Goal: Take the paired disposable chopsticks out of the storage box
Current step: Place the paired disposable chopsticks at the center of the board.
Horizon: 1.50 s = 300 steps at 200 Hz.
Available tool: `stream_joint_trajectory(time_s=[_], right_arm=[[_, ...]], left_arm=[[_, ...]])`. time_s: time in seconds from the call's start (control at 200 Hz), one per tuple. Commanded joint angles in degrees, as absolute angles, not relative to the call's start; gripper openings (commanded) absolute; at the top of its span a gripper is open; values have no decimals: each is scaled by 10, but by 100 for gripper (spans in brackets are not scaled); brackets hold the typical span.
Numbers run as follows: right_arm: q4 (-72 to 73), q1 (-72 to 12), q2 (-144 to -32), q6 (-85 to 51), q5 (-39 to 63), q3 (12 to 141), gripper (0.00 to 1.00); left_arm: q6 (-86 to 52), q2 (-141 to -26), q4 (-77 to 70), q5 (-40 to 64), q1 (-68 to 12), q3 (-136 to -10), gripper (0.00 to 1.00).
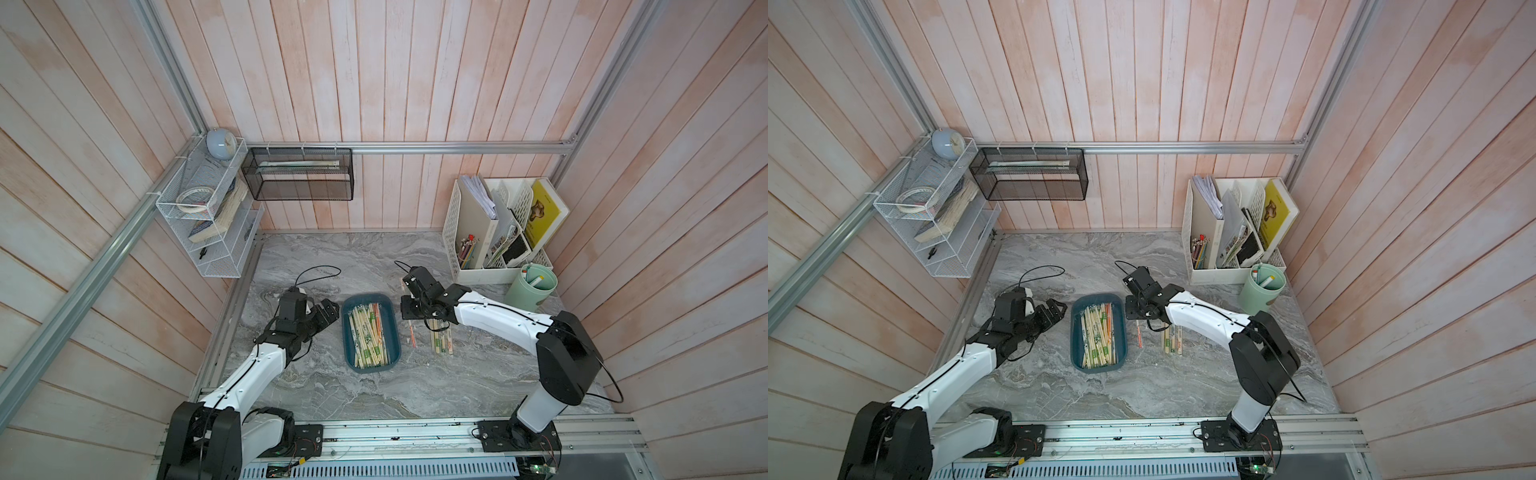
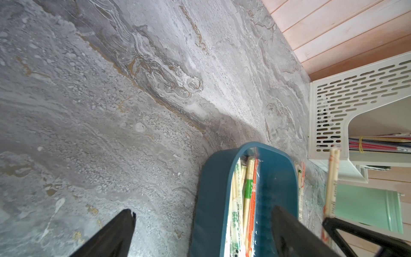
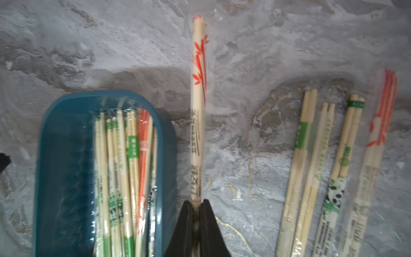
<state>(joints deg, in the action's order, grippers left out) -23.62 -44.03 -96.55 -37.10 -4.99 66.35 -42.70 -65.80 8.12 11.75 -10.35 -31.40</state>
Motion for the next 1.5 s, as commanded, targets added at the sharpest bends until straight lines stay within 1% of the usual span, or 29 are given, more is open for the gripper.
stream_joint_trajectory(time_s=[0.0,0.25,0.655,0.75,0.85,0.985,1.235,1.495], right_arm=[[-218,-433,-962,-396,-73,630,5],[-193,-422,-979,-407,-85,590,5],[-186,-398,-1005,-387,-105,582,6],[-184,-394,-1009,-383,-105,581,9],[-185,-393,-1012,-381,-105,582,19],[-188,-394,-1004,-382,-106,580,24],[-192,-394,-976,-386,-96,578,24],[-207,-406,-957,-375,-79,612,25]], left_arm=[[-431,-666,72,120,-113,-333,100],[-433,-680,73,111,-134,-345,100],[-436,-686,74,106,-142,-345,100],[-436,-687,74,105,-143,-345,100],[-437,-688,74,105,-144,-345,100],[-437,-690,71,105,-144,-345,100],[-435,-697,65,109,-147,-348,100],[-430,-710,64,108,-147,-352,100]])
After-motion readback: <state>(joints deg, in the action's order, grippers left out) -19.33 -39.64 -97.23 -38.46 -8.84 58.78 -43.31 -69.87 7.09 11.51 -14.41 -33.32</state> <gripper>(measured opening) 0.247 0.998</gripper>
